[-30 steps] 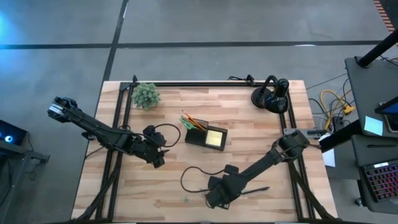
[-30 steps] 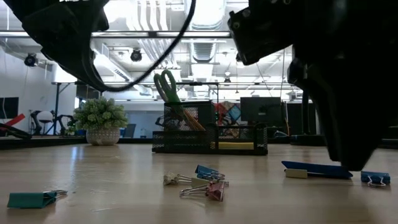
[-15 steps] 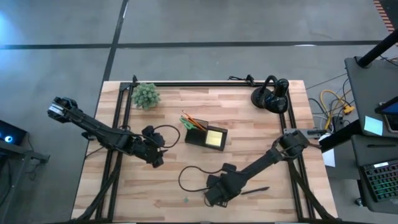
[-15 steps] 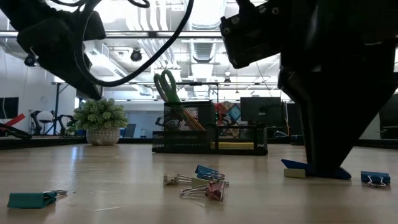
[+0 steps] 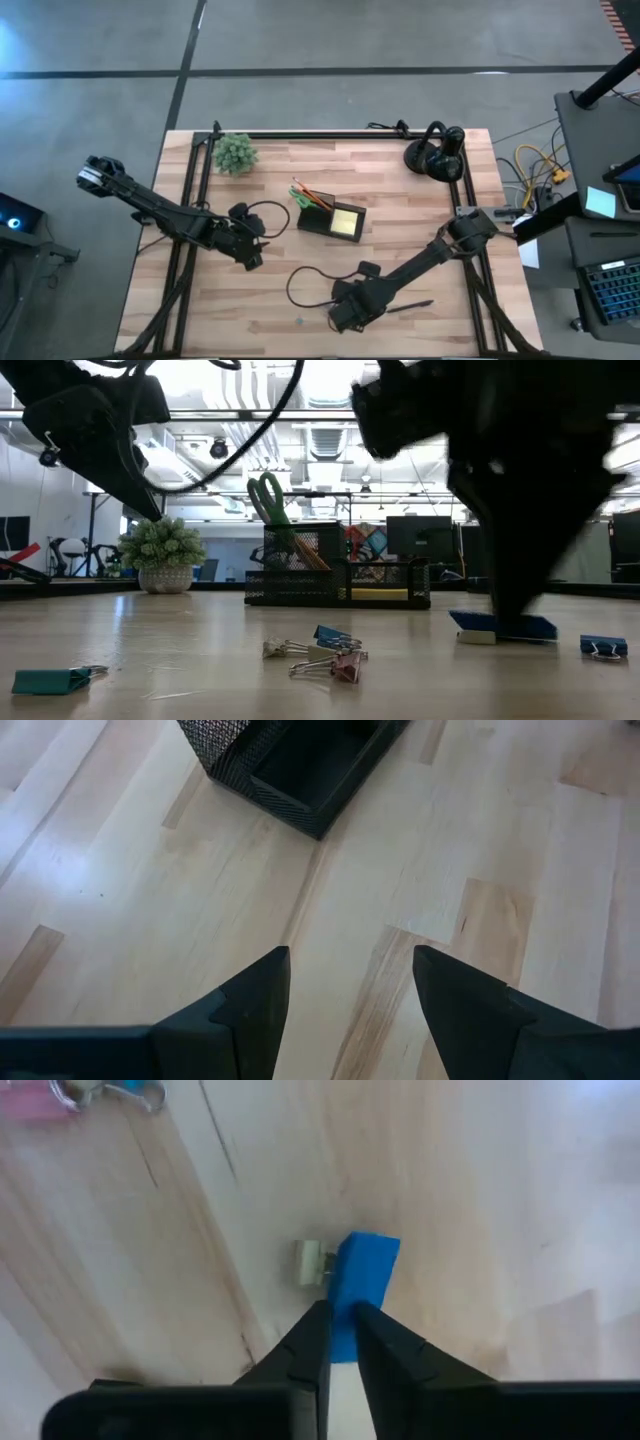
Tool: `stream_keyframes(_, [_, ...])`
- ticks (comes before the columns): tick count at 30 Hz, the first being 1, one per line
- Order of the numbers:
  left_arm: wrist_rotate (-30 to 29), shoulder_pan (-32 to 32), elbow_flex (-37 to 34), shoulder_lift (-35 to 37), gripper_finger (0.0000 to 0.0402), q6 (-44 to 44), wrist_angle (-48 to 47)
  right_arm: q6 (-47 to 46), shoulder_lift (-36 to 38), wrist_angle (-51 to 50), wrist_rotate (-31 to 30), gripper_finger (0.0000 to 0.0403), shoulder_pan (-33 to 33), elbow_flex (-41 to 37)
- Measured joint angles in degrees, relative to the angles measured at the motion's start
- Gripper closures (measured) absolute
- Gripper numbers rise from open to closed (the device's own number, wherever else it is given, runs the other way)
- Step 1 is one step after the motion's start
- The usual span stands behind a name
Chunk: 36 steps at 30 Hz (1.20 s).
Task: Pick and place office supplies into organizer
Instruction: Put the blue eraser into the black desk organizer
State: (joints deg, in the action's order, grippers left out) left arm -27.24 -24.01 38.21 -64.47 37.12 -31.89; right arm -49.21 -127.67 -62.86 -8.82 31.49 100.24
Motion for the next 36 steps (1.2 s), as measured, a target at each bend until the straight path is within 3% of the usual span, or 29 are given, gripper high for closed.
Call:
stream_keyframes(7, [0.02,0.00,-0.01,0.00,0.0203,-0.02,0.24,-1.56,1.51,-1.67,-3.03,0.0305,1.21,3.61])
stream_keyframes(18, [0.06,0.00,-0.06,0.00,0.0203,-0.02,0.21,-3.76,0.98,-1.35,-2.95,0.0233,1.49,-0.39])
stream_keyframes(29, [0.05,0.00,-0.12,0.00,0.0203,-0.07,0.18,-3.86,-0.93,2.25,-0.64,0.0235,1.38,-1.58])
stream_keyframes(36, [0.04,-0.01,-0.15,0.00,0.0203,-0.08,0.17,-1.89,-0.93,2.84,0.23,0.0273,1.11,-1.98])
